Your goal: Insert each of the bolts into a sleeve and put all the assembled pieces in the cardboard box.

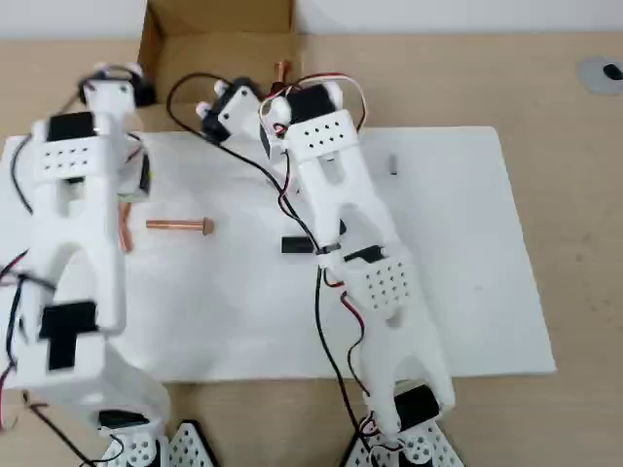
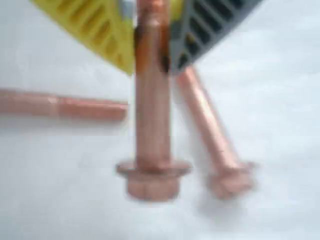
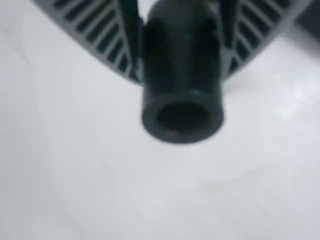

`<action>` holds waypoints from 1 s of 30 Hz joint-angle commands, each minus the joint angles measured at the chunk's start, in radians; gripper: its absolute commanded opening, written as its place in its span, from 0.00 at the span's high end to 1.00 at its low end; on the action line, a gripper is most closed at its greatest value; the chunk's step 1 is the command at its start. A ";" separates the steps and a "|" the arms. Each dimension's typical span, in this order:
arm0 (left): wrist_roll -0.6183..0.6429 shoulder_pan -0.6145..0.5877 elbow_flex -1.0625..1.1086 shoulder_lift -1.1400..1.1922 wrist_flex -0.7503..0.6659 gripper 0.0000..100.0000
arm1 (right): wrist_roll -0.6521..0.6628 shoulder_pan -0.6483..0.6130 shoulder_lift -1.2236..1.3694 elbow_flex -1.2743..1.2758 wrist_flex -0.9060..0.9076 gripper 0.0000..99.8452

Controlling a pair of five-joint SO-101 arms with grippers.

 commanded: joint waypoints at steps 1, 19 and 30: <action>0.008 -0.040 0.052 -0.142 -0.051 0.98 | -0.015 -0.010 -0.130 0.053 0.012 0.99; -0.017 -0.100 0.318 -0.162 -0.218 0.91 | -0.015 -0.007 -0.142 0.119 0.011 0.99; -0.074 -0.227 0.402 -0.162 -0.149 0.91 | -0.017 -0.010 -0.140 0.120 0.011 0.99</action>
